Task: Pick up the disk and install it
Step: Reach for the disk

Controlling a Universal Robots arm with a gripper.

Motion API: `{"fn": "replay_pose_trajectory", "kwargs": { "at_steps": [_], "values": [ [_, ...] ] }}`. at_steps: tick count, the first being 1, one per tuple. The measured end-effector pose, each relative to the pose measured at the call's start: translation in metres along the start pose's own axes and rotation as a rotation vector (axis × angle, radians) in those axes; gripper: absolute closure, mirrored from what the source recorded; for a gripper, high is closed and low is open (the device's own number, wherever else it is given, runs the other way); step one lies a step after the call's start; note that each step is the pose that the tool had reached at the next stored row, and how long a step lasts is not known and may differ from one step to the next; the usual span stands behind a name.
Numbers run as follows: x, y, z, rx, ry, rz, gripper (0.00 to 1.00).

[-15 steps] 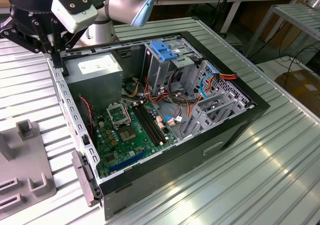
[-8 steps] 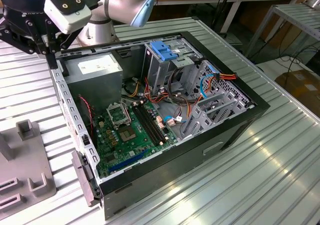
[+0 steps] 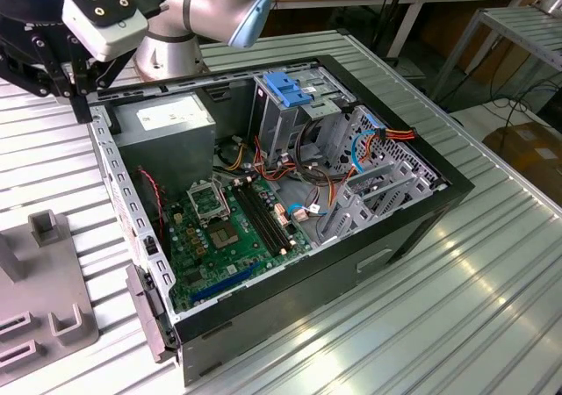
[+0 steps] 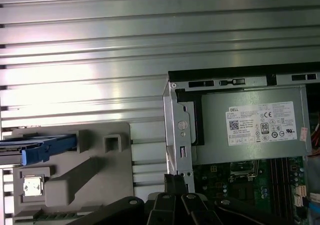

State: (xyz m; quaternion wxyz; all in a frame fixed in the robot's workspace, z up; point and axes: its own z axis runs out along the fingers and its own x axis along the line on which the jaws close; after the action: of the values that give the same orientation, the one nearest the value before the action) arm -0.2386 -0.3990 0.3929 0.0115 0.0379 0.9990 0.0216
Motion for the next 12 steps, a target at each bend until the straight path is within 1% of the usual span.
{"fn": "replay_pose_trajectory", "kwargs": {
  "at_steps": [10,12],
  "values": [
    [0.0117,-0.0008,-0.0002,0.0000,0.0001,0.000,0.90],
    [0.0180,-0.0003,-0.0003,0.0001,0.0001,0.000,0.90]
  ]
}}
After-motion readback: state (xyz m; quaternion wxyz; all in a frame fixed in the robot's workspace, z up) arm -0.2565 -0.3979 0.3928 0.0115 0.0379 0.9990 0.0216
